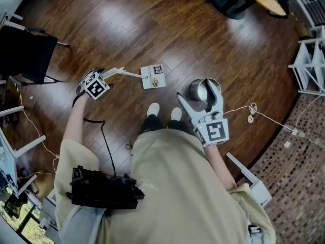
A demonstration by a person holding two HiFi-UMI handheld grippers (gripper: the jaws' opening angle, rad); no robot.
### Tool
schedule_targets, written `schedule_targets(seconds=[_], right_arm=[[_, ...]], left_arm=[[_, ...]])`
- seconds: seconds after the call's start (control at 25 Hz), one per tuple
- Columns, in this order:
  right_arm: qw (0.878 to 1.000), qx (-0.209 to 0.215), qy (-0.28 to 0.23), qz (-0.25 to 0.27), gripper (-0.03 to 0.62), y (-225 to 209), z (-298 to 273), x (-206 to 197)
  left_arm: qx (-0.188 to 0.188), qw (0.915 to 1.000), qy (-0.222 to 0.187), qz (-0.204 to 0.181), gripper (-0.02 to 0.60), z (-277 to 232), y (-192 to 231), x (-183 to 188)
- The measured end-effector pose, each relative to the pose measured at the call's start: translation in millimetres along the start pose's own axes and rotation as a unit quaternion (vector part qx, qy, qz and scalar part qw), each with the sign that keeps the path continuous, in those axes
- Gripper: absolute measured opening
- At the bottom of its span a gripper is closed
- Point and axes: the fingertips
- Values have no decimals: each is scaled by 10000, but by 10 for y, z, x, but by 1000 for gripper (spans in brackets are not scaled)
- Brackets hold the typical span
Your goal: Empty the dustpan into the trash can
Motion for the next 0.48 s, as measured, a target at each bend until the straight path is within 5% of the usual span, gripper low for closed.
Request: schedule_targets(seconds=[0.48], right_arm=[[9992,-111,333,-184,448,124,11,-191]], left_arm=[[-241,9995,208,-3,374,-650,3,-110]])
Point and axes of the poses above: the fingertips, and each gripper's own axes: z backward along the fingers, y to its left, x out of its top, and after that the axes turned 15 degrees about x, right-handed
